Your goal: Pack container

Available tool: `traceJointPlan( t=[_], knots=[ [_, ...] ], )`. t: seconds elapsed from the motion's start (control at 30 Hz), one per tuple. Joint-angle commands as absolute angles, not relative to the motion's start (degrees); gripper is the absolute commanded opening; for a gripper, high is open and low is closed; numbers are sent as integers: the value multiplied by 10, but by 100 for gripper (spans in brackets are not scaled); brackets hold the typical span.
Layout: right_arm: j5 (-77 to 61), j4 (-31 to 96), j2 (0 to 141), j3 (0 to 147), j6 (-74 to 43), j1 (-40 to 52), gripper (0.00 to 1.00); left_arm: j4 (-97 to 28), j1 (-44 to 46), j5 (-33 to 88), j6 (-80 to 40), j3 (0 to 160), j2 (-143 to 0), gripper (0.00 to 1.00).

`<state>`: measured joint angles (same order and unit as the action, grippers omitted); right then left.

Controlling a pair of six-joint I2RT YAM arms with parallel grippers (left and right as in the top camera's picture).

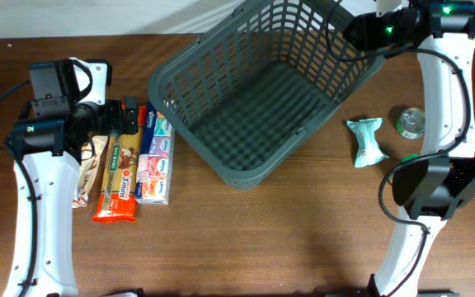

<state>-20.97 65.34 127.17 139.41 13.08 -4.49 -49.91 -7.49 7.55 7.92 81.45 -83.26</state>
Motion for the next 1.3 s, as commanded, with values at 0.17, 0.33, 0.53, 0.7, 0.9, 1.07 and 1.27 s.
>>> traceJointPlan(
  t=[0.17,0.33,0.53,0.7,0.9,1.07,1.27],
  knots=[
    [-196,675,1278,1405,128,-41,35,-498,-77,86,89,826,-835,99],
    [-183,704,1275,1405,114,-42,17,-498,-77,86,89,826,-835,99],
    [-158,759,1258,1405,80,-43,4,-498,-77,86,89,826,-835,99],
    [-128,799,1240,1405,62,-43,4,-498,-77,86,89,826,-835,99],
    [-68,853,1237,1405,5,-54,4,-498,-77,86,89,826,-835,99],
    [-67,888,1237,1405,-25,-74,4,-498,-77,86,89,826,-835,99],
    [-51,923,1237,1405,-53,-100,4,-498,-77,86,89,826,-835,99]
  ],
)
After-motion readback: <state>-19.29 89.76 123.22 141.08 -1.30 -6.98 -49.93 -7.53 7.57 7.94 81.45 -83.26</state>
